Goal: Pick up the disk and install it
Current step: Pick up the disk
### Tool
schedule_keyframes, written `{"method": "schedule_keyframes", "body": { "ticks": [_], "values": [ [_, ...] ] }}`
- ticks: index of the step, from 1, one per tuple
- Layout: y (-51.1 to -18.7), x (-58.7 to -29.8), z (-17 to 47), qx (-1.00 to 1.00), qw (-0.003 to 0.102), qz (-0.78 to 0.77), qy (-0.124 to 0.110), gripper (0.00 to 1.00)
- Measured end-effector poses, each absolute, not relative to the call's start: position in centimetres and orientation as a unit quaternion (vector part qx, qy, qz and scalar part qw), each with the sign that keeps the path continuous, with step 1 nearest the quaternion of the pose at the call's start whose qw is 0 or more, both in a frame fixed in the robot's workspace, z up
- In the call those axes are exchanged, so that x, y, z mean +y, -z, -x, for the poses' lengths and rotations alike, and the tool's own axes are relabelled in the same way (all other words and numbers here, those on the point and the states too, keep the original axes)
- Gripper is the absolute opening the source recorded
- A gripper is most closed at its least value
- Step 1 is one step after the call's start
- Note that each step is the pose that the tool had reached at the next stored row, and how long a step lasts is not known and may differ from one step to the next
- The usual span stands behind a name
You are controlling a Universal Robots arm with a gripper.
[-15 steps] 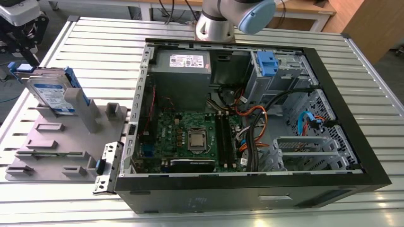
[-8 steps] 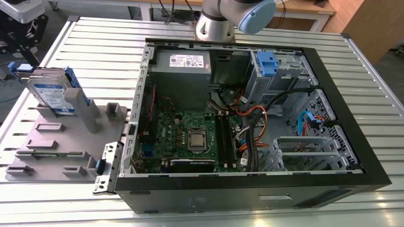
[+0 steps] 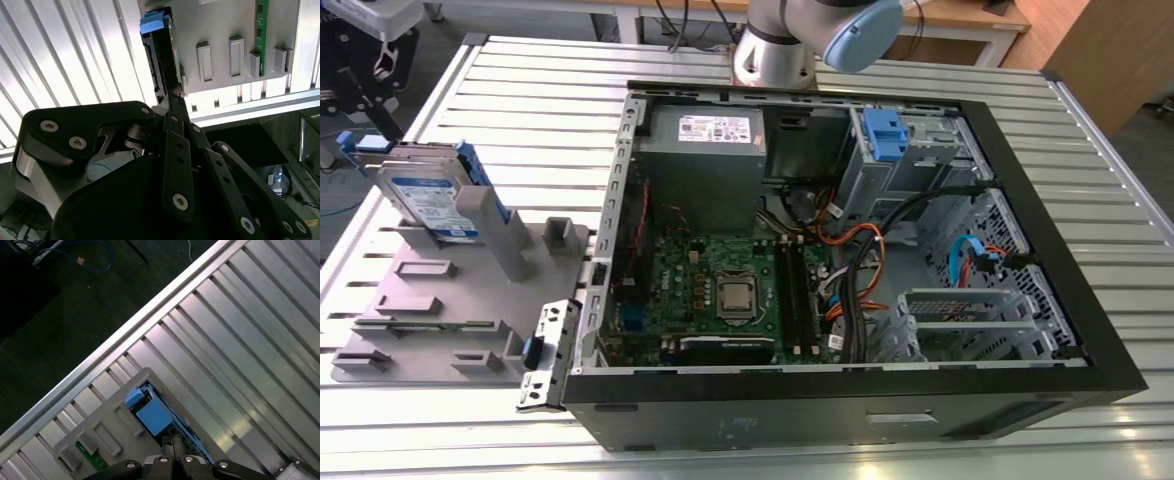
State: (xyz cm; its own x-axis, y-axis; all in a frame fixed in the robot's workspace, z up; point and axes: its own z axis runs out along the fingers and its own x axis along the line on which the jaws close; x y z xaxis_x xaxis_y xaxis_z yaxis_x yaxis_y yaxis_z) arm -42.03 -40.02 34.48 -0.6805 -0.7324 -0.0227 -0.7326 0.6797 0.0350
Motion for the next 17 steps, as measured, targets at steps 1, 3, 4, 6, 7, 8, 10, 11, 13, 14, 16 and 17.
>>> {"method": "schedule_keyframes", "body": {
  "ticks": [1,3,4,6,7,8,10,11,13,14,16,17],
  "values": [
    [-34.48,-40.03,42.03,0.913,0.003,0.408,-0.021,0.11],
    [-34.47,-40.02,42.03,0.905,0.003,0.425,-0.021,0.11],
    [-34.47,-40.02,42.03,0.901,0.003,0.433,-0.021,0.11],
    [-34.46,-40.03,42.03,0.893,0.002,0.449,-0.021,0.11],
    [-34.46,-40.02,42.03,0.889,0.002,0.457,-0.021,0.11],
    [-34.45,-40.02,42.03,0.885,0.002,0.465,-0.021,0.11],
    [-34.44,-40.03,42.03,0.876,0.001,0.481,-0.021,0.11],
    [-34.44,-40.03,42.03,0.872,0.001,0.489,-0.021,0.11],
    [-34.43,-40.02,42.03,0.863,0.001,0.505,-0.021,0.11],
    [-34.43,-40.02,42.03,0.858,0.001,0.512,-0.021,0.11],
    [-34.42,-40.03,42.03,0.849,0.000,0.528,-0.021,0.11],
    [-34.41,-40.02,42.03,0.844,0.000,0.536,-0.021,0.11]
  ]
}}
